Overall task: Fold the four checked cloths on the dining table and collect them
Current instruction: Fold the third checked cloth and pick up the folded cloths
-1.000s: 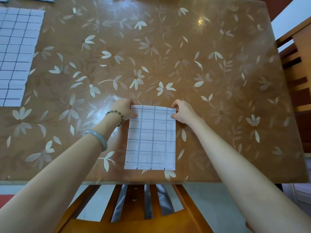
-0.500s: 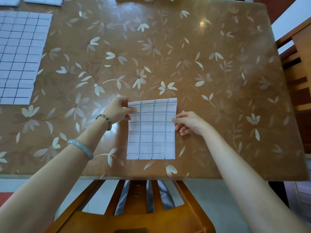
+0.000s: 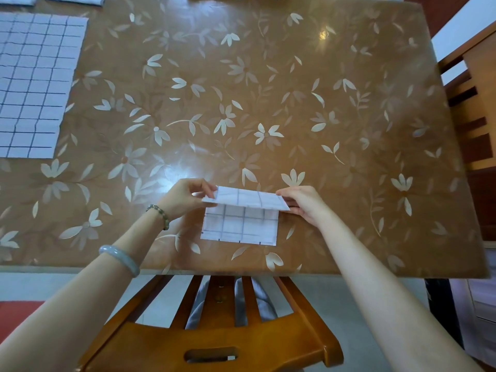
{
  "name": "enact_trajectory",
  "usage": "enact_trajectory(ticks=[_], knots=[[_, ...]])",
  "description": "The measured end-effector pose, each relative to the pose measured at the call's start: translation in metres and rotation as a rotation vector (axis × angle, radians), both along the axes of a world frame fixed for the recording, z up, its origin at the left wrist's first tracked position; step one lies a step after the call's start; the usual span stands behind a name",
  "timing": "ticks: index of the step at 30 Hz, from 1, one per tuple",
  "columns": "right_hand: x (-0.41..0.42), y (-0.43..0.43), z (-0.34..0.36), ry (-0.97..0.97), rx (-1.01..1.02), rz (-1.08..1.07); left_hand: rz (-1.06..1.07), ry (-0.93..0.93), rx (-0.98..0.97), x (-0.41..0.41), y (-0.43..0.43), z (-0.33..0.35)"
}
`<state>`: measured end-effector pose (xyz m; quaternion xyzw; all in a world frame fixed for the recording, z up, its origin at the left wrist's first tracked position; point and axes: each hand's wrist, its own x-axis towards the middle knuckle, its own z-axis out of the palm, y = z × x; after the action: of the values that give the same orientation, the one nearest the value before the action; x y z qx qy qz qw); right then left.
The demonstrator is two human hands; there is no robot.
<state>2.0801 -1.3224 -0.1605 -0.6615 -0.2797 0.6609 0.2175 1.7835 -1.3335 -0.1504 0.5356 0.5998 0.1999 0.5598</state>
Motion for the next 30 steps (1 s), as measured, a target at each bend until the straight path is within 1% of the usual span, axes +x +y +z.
enact_trajectory(ticks=[2, 6, 11, 14, 21, 23, 25, 27, 30], knots=[[-0.001, -0.003, -0.004, -0.066, 0.042, 0.051, -0.078, 0.067, 0.027, -0.001, -0.007, -0.001], [-0.005, -0.008, -0.006, -0.209, 0.128, 0.119, -0.222, 0.26, 0.151, -0.005, -0.014, -0.012], [-0.009, -0.01, -0.008, -0.344, 0.222, 0.202, -0.34, 0.375, 0.239, -0.005, -0.023, -0.018], [-0.012, -0.01, -0.011, -0.398, 0.244, 0.24, -0.367, 0.407, 0.26, -0.006, -0.025, -0.021], [-0.016, -0.015, -0.013, -0.495, 0.287, 0.321, -0.371, 0.384, 0.273, -0.009, -0.029, -0.019], [-0.017, -0.014, -0.012, -0.496, 0.279, 0.319, -0.342, 0.385, 0.278, -0.009, -0.033, -0.02], [-0.017, -0.013, -0.008, -0.419, 0.234, 0.247, -0.241, 0.358, 0.277, -0.008, -0.036, -0.024], [-0.018, -0.013, -0.005, -0.299, 0.173, 0.137, -0.06, 0.29, 0.209, -0.003, -0.038, -0.025], [-0.018, -0.014, -0.003, -0.193, 0.102, 0.056, 0.226, 0.243, 0.053, 0.003, -0.038, -0.022]])
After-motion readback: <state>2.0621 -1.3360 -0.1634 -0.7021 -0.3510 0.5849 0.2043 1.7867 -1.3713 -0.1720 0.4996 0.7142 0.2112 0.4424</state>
